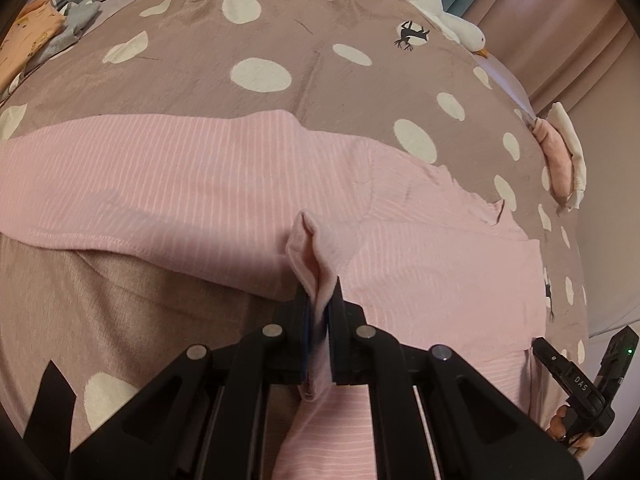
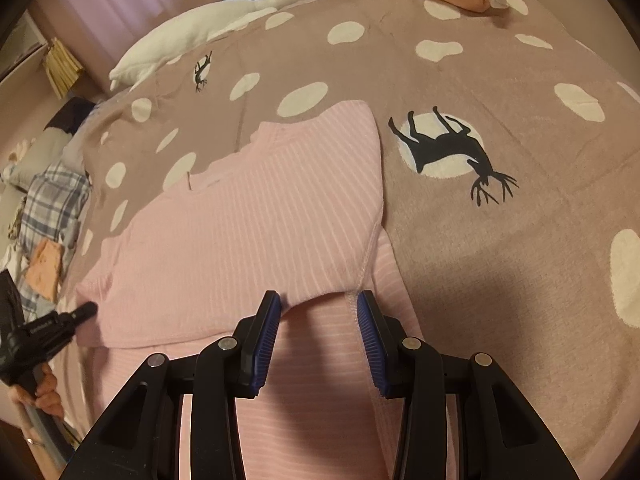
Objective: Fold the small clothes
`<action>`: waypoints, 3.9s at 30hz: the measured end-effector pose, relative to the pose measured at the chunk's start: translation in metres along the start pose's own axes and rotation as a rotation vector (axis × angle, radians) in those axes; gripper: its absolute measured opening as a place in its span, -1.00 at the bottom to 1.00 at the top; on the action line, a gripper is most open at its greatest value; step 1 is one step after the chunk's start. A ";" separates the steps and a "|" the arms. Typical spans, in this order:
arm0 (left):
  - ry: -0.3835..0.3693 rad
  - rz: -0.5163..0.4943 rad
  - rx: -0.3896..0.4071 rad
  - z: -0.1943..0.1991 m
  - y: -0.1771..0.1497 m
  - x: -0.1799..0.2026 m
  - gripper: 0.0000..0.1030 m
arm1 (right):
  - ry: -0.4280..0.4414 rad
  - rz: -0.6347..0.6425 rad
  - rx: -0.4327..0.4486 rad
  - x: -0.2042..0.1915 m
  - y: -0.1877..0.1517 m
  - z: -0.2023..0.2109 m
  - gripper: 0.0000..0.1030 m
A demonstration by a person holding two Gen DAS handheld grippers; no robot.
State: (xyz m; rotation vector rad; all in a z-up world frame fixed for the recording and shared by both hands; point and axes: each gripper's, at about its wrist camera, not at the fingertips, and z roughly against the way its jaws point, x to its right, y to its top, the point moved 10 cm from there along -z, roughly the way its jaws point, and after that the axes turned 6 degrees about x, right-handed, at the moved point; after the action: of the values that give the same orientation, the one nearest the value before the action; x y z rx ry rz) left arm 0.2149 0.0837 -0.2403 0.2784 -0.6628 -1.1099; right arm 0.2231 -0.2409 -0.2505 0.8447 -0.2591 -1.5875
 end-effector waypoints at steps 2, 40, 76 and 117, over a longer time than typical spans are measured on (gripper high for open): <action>0.001 0.008 0.000 -0.001 -0.001 -0.002 -0.82 | -0.001 0.000 0.000 0.000 0.000 0.000 -0.19; 0.009 0.060 0.035 0.021 0.000 -0.025 -0.68 | -0.127 0.051 0.046 0.002 0.010 0.016 -0.19; 0.323 0.565 0.278 0.076 0.056 -0.258 0.46 | -0.040 0.061 0.280 -0.104 0.029 0.070 0.66; 0.217 0.229 0.491 0.126 0.121 -0.121 -0.84 | -0.026 0.018 0.298 -0.089 0.027 0.083 0.66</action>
State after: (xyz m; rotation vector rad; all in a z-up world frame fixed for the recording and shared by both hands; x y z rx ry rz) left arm 0.1919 0.2589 -0.1218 0.7146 -0.7456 -0.6741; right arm 0.1882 -0.1891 -0.1424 1.0466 -0.5298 -1.5654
